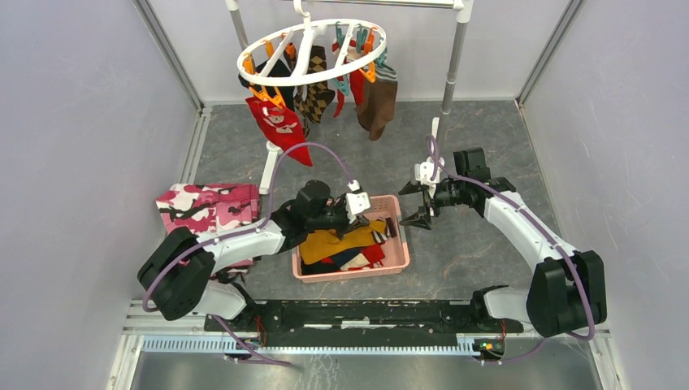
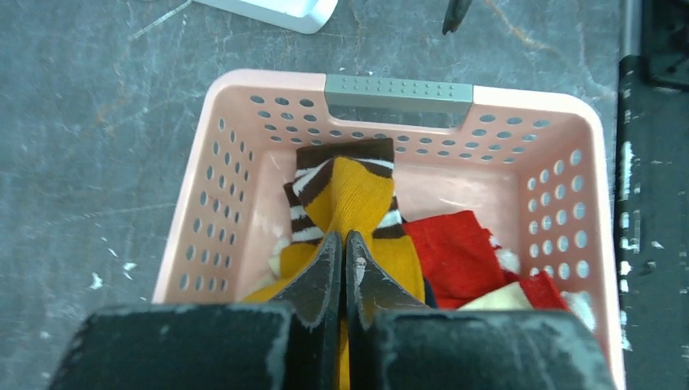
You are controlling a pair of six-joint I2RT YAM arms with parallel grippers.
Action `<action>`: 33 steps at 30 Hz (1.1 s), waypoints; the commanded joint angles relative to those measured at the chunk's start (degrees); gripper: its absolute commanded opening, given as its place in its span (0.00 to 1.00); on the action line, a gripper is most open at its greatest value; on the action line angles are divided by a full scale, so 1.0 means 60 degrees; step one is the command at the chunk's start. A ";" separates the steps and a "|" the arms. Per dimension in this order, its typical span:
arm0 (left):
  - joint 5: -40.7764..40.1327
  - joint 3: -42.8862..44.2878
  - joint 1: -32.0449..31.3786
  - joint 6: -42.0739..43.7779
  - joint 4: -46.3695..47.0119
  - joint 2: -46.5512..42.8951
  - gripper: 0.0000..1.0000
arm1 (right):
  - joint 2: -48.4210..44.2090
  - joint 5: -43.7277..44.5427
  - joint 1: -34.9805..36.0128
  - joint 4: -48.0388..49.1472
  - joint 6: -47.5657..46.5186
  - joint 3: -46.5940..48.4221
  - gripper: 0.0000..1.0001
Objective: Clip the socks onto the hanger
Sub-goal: Pick up the sock from the bin.
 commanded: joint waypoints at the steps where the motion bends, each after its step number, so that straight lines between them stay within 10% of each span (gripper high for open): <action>1: 0.1249 -0.0417 0.0472 -0.2399 0.1352 -0.0418 0.02 | -0.0301 -0.0543 -0.0010 -0.0358 -0.0944 0.0110 0.88; 22: 0.2105 -0.1784 0.1730 -0.8511 0.5654 -0.1048 0.02 | 0.0051 0.0737 0.2000 0.1359 0.0345 -0.0511 0.84; 29: 0.2104 -0.1964 0.1905 -0.8816 0.5953 -0.1428 0.02 | 0.0210 0.1796 0.2227 0.1692 0.1013 -0.0303 0.67; 33: 0.2113 -0.2120 0.1982 -0.8846 0.5966 -0.1682 0.02 | 0.0260 0.1713 0.2234 0.1787 0.1256 -0.0216 0.40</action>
